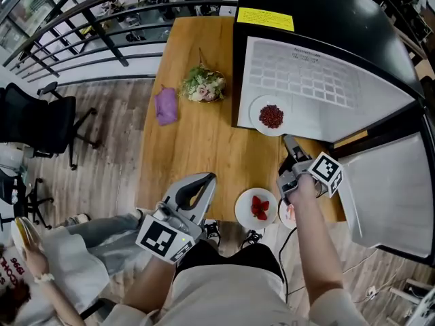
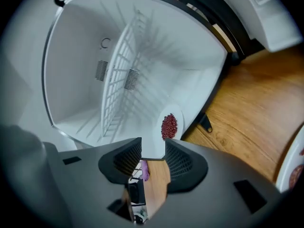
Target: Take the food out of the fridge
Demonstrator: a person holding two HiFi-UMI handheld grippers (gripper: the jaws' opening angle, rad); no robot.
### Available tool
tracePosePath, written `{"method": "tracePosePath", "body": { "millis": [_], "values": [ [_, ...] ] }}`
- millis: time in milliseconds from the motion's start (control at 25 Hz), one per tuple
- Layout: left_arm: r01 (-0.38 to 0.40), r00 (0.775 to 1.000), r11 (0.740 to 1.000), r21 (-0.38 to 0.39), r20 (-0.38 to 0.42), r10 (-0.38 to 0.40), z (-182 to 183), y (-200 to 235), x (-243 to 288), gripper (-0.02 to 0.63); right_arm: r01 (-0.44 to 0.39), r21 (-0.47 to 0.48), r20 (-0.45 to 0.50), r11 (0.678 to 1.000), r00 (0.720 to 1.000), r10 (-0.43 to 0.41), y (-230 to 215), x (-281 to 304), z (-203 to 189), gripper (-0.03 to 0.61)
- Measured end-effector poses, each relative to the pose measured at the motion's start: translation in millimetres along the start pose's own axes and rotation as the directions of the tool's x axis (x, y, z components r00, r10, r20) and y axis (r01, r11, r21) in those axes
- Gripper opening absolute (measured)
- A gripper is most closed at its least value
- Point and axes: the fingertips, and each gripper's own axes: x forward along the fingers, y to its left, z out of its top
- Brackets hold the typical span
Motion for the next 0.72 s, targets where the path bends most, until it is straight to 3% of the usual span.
{"method": "tracePosePath", "body": {
  "millis": [440,720],
  "values": [
    [-0.029,0.998,0.999,-0.040,-0.050,0.027,-27.6,19.4,11.0,0.006,0.072,0.175,-0.042,0.982,0.997,-0.065,-54.9,44.5,-4.3,0.153],
    [-0.035,0.997,0.998,-0.057,-0.071,0.031,-38.2,20.9,14.7,0.006,0.065,0.236,-0.060,0.969,0.997,-0.052,-68.1,64.1,-5.2,0.153]
  ]
}}
